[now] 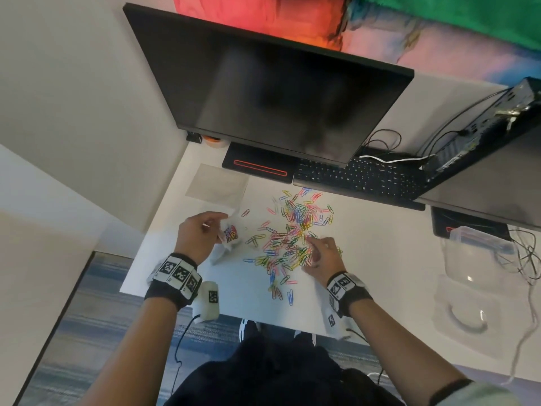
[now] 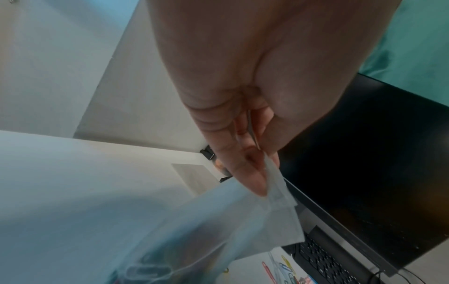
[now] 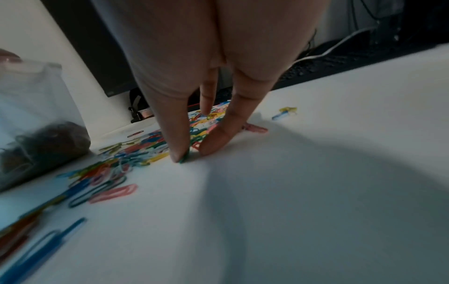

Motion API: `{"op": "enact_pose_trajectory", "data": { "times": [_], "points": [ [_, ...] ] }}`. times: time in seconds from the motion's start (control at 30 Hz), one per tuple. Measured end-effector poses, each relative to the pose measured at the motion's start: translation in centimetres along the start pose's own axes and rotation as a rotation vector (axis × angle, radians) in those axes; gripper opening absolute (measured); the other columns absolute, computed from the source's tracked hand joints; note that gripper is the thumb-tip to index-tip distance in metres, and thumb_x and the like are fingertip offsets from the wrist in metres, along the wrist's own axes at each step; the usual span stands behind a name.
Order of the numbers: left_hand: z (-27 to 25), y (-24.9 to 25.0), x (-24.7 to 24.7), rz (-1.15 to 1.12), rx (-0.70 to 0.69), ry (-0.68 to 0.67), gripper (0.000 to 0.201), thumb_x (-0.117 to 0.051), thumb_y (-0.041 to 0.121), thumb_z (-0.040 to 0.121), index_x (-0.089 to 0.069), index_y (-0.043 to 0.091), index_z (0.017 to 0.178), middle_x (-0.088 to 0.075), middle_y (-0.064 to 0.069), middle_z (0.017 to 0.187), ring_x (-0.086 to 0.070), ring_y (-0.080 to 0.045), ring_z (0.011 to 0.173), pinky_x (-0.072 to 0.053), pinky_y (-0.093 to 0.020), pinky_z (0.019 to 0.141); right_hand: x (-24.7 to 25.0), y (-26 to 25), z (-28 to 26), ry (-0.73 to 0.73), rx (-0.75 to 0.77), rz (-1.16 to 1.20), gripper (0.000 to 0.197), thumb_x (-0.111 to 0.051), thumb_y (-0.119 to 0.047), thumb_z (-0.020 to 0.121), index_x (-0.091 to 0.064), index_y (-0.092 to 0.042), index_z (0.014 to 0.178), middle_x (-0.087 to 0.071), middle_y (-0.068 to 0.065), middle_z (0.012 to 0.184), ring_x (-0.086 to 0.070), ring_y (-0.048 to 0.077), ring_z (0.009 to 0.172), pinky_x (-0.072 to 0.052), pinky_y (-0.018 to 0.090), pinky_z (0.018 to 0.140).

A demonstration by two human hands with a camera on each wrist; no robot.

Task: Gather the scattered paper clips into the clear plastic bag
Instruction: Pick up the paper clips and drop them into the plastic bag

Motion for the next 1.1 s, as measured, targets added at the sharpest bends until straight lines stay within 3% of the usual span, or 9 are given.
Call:
{"op": "enact_pose_trajectory", "data": {
  "times": [0.1, 0.17, 0.4, 0.53, 0.6, 0.67, 0.8, 0.93, 1.1],
  "points": [
    [0.0, -0.3, -0.2, -0.011, 0.007, -0.007, 0.025, -0.053, 0.007, 0.098, -0.071, 0.024, 0.100, -0.075, -0.009, 0.080, -0.075, -0.023, 0.074, -0.060, -0.041, 0.085, -0.9, -0.3, 1.1, 0.006, 0.138, -0.256, 0.054, -0.071, -0.017, 0.082, -0.056, -0.024, 0.133, -0.036, 0.010, 0.146, -0.055, 0.025, 0.113, -0.044, 0.034, 0.103],
    [0.2, -0.4, -0.6, -0.024, 0.019, -0.016, 0.023, -0.054, 0.009, 0.098, -0.072, 0.021, 0.103, -0.076, -0.011, 0.078, -0.074, -0.026, 0.075, -0.060, -0.043, 0.087, -1.2, -0.6, 1.4, 0.017, 0.195, -0.342, 0.036, -0.065, -0.012, 0.086, -0.066, -0.020, 0.121, -0.047, 0.013, 0.140, -0.054, 0.031, 0.114, -0.046, 0.040, 0.102],
    [0.0, 0.0, -1.9, -0.038, 0.009, -0.070, 0.019, -0.058, 0.014, 0.097, -0.075, 0.022, 0.097, -0.076, -0.009, 0.072, -0.074, -0.027, 0.068, -0.061, -0.038, 0.082, 0.0, -1.5, 2.4, -0.026, 0.105, -0.313, 0.016, -0.064, -0.017, 0.090, -0.077, -0.014, 0.099, -0.068, 0.005, 0.101, -0.064, 0.021, 0.088, -0.052, 0.030, 0.087],
    [-0.1, 0.8, -2.7, -0.030, -0.030, -0.101, 0.025, -0.060, 0.016, 0.097, -0.071, 0.033, 0.082, -0.076, -0.010, 0.073, -0.074, -0.028, 0.067, -0.061, -0.036, 0.078, 2.2, 0.0, 2.9, 0.075, -0.209, 0.129, 0.014, -0.081, -0.017, 0.074, -0.079, -0.014, 0.087, -0.074, -0.001, 0.085, -0.065, 0.008, 0.074, -0.057, 0.025, 0.079],
    [-0.1, 0.9, -3.1, -0.024, -0.038, -0.111, 0.024, -0.060, 0.017, 0.097, -0.072, 0.031, 0.081, -0.076, -0.007, 0.071, -0.074, -0.026, 0.066, -0.061, -0.036, 0.079, 3.1, -0.4, 2.4, 0.039, -0.318, 0.368, 0.021, -0.084, -0.020, 0.071, -0.077, -0.014, 0.090, -0.073, -0.004, 0.080, -0.066, 0.003, 0.066, -0.054, 0.014, 0.064],
    [-0.1, 1.1, -3.5, -0.024, -0.044, -0.118, 0.020, -0.061, 0.018, 0.096, -0.074, 0.028, 0.085, -0.075, -0.006, 0.069, -0.074, -0.025, 0.065, -0.061, -0.037, 0.081, 3.8, -2.3, 2.1, -0.072, -0.296, 0.599, 0.029, -0.083, -0.019, 0.073, -0.074, -0.008, 0.099, -0.074, 0.003, 0.088, -0.071, 0.005, 0.068, -0.052, 0.011, 0.060],
    [-0.2, 1.4, -4.0, -0.063, -0.059, -0.133, 0.021, -0.060, 0.017, 0.097, -0.072, 0.031, 0.086, -0.075, -0.005, 0.067, -0.074, -0.025, 0.065, -0.062, -0.040, 0.081, 4.8, -7.7, 2.1, -0.276, -0.126, 0.815, 0.032, -0.073, -0.013, 0.082, -0.068, -0.005, 0.112, -0.073, 0.006, 0.107, -0.070, 0.018, 0.099, -0.055, 0.027, 0.090],
    [-0.1, 1.2, -4.2, -0.108, -0.045, -0.147, 0.020, -0.059, 0.014, 0.097, -0.074, 0.027, 0.093, -0.074, -0.002, 0.063, -0.075, -0.023, 0.065, -0.063, -0.044, 0.079, 4.2, -12.9, 1.7, -0.374, -0.082, 1.048, 0.025, -0.066, -0.002, 0.084, -0.067, -0.003, 0.110, -0.073, 0.009, 0.101, -0.070, 0.022, 0.097, -0.056, 0.024, 0.084],
    [-0.2, 1.4, -4.3, -0.143, -0.024, -0.141, 0.018, -0.059, 0.010, 0.097, -0.076, 0.017, 0.101, -0.075, -0.010, 0.073, -0.075, -0.025, 0.068, -0.064, -0.044, 0.075, 1.0, -14.9, 1.4, -0.256, -0.021, 0.766, 0.022, -0.074, -0.007, 0.081, -0.071, -0.002, 0.102, -0.075, 0.011, 0.094, -0.073, 0.022, 0.087, -0.058, 0.026, 0.079]
  ]
}}
Point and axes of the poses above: each hand's wrist, its own z-axis towards the middle knuckle, its own x-axis out of the back of the hand, y = z × x, the point moved 4 cm from there along z, towards the middle knuckle
